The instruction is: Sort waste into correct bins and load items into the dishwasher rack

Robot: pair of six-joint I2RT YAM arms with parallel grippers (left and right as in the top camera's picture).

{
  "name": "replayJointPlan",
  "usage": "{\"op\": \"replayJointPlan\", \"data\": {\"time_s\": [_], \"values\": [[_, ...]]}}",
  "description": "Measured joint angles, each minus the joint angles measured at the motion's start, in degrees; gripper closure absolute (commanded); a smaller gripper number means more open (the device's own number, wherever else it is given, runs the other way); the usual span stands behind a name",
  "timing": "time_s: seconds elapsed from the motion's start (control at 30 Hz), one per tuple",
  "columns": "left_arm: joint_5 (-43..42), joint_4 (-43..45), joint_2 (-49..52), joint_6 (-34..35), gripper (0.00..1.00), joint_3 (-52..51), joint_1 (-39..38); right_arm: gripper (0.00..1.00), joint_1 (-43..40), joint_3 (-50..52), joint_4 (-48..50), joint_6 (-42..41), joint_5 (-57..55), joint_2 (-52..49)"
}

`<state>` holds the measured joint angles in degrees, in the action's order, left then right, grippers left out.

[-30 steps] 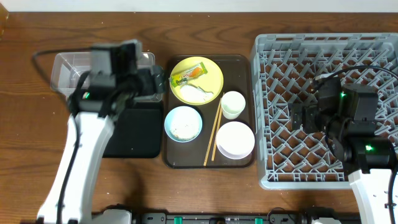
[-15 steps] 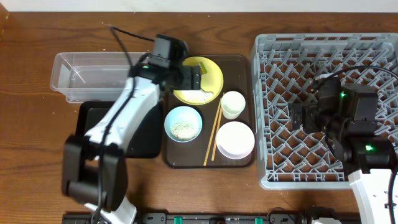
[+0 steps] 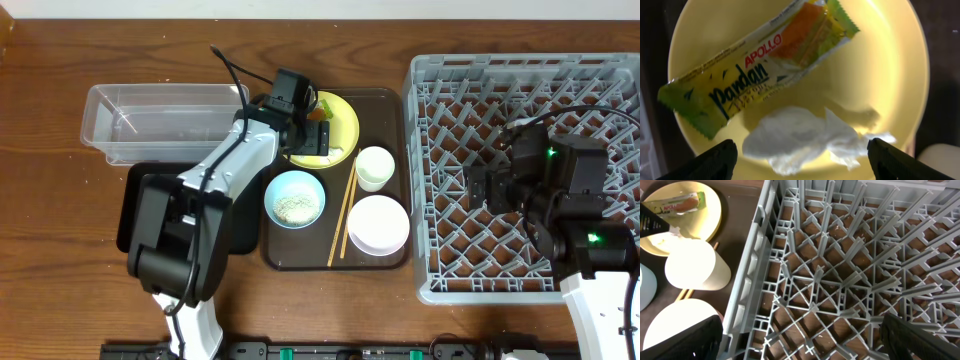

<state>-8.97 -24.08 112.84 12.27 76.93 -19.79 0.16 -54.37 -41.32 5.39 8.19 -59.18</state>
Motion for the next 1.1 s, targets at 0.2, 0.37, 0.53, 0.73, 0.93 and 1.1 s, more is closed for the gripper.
{"op": "replayJointPlan", "data": {"time_s": [0.2, 0.37, 0.53, 0.73, 0.93, 1.1], "values": [[0.5, 2.6, 2.7, 0.4, 0.35, 0.0, 0.0, 0.01, 0.0, 0.0, 0.0, 0.0, 0.2, 0.0], [1.0, 2.7, 3.2, 0.7, 0.78, 0.0, 0.0, 0.01, 0.0, 0.0, 0.0, 0.0, 0.4, 0.0], [1.5, 2.6, 3.1, 1.0, 0.94, 0.0, -0.1, 0.01, 0.0, 0.0, 0.0, 0.0, 0.4, 0.0], [1.5, 1.9, 1.2, 1.4, 0.94, 0.0, -0.1, 0.01, 0.0, 0.0, 0.0, 0.0, 0.4, 0.0], [3.6, 1.8, -10.8, 1.5, 0.94, 0.0, 3.1, 0.01, 0.0, 0.0, 0.0, 0.0, 0.4, 0.0], [9.1, 1.8, -18.2, 1.5, 0.92, 0.5, 10.2, 0.01, 0.0, 0.0, 0.0, 0.0, 0.4, 0.0]]}}
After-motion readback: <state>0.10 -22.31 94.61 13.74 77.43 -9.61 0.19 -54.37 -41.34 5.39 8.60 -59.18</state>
